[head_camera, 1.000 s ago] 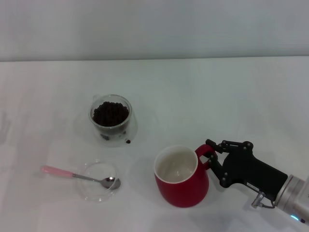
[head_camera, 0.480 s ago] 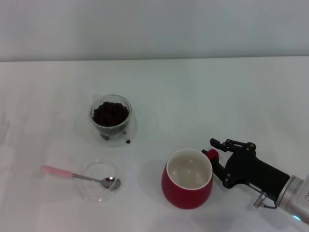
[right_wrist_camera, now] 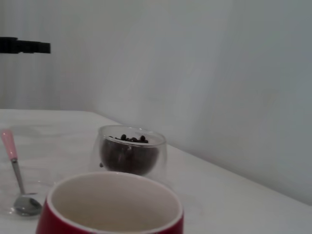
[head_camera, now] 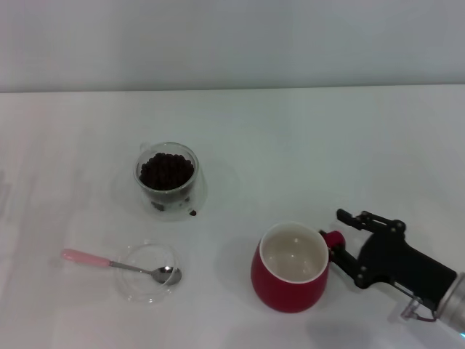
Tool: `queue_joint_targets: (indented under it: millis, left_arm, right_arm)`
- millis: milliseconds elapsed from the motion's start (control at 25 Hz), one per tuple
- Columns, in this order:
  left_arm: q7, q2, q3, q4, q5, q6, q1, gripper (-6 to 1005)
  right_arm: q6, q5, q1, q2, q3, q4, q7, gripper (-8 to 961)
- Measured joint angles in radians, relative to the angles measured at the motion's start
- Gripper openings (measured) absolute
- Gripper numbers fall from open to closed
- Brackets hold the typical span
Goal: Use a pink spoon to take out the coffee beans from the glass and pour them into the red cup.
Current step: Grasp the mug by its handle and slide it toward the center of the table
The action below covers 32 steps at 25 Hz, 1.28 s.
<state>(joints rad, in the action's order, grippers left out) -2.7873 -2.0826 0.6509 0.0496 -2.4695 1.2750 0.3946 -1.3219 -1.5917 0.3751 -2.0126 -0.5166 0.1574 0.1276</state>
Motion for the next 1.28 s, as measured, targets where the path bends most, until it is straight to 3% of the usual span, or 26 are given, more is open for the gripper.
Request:
queue_joint_targets:
  millis: [240, 360, 960, 1280]
  left_arm:
    - [0.0, 0.001, 0.002, 0.005, 0.0, -0.002, 0.0, 770]
    - [0.0, 0.003, 0.002, 0.006, -0.001, -0.002, 0.0, 769]
    - [0.0, 0.001, 0.004, 0.002, 0.001, -0.002, 0.002, 769]
    - [0.0, 0.001, 0.004, 0.0, 0.003, -0.002, 0.0, 770]
  right_arm:
    - [-0.048, 0.003, -0.048, 0.004, 0.012, -0.027, 0.004, 379]
    - [-0.057, 0.003, -0.064, 0.005, 0.007, -0.03, 0.004, 475]
    - [-0.063, -0.008, -0.084, 0.005, -0.002, -0.04, 0.002, 547]
    - [-0.068, -0.01, -0.114, 0.006, -0.002, -0.042, -0.001, 706]
